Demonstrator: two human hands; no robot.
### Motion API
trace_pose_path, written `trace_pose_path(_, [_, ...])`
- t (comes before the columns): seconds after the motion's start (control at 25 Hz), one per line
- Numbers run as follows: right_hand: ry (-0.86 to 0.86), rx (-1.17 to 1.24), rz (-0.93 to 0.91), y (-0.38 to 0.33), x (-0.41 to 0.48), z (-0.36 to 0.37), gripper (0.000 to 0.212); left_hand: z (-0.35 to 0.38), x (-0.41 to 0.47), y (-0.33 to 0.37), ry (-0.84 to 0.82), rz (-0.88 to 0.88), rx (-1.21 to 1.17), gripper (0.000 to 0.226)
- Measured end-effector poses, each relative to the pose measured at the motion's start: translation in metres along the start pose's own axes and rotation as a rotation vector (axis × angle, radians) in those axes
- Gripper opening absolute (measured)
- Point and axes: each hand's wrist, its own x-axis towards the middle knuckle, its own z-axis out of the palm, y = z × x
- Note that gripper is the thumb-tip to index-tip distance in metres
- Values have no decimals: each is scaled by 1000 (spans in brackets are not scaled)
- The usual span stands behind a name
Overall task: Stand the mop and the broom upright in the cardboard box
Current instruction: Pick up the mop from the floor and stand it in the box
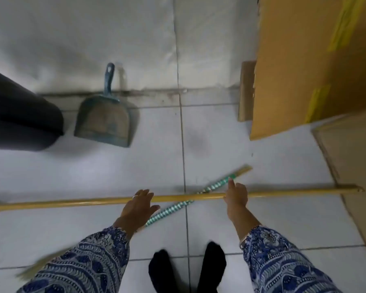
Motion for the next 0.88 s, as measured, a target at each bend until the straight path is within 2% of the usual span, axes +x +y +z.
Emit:
trace_pose_path(0.08, [38, 88, 151, 32, 31, 14, 53, 25, 33, -8, 25, 6, 15, 57])
trace_pose_path(0.2, [8, 236, 310, 66, 67, 29, 50, 54, 81, -19, 71, -39, -42, 50])
trace_pose_path(0.36, [-59, 497, 370, 78, 96, 40, 46, 69, 111, -34, 8, -28, 0, 39])
trace_pose_path(0.48, [-115, 569, 408, 75, 93, 36, 43, 65, 112, -35, 24, -2, -41, 29])
trace_pose_path(0.76, [-197, 639, 298, 24, 4, 1, 35, 0, 50, -19, -15, -100, -258, 26])
trace_pose_path(0.88, [-201, 619, 211, -3, -46, -24, 29, -35, 3, -4, 5, -82, -289, 26])
